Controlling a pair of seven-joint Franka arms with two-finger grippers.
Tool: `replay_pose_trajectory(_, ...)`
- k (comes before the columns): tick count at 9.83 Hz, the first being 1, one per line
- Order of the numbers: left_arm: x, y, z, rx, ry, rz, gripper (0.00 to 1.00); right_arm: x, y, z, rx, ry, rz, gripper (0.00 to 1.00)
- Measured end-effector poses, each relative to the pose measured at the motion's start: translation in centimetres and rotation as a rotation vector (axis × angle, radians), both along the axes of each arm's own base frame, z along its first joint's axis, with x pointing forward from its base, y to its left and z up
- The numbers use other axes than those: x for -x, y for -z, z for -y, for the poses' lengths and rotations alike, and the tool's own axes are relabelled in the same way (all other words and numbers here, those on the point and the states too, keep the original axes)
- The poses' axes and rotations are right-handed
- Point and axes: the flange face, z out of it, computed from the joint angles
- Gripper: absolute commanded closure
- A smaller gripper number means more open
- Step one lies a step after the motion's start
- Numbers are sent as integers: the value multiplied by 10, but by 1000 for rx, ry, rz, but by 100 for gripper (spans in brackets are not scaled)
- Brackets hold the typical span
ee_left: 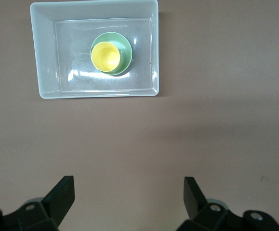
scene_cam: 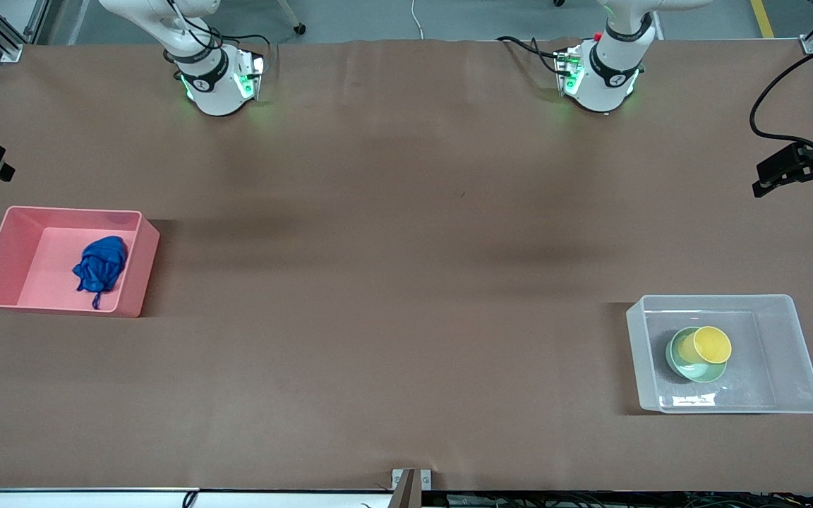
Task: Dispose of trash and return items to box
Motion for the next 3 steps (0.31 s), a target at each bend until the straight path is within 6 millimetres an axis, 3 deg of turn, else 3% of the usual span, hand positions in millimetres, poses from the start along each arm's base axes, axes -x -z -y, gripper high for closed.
replay_pose_trajectory(3,1,0,8,2,14,-3,0,0,0,1,0,1,0,0)
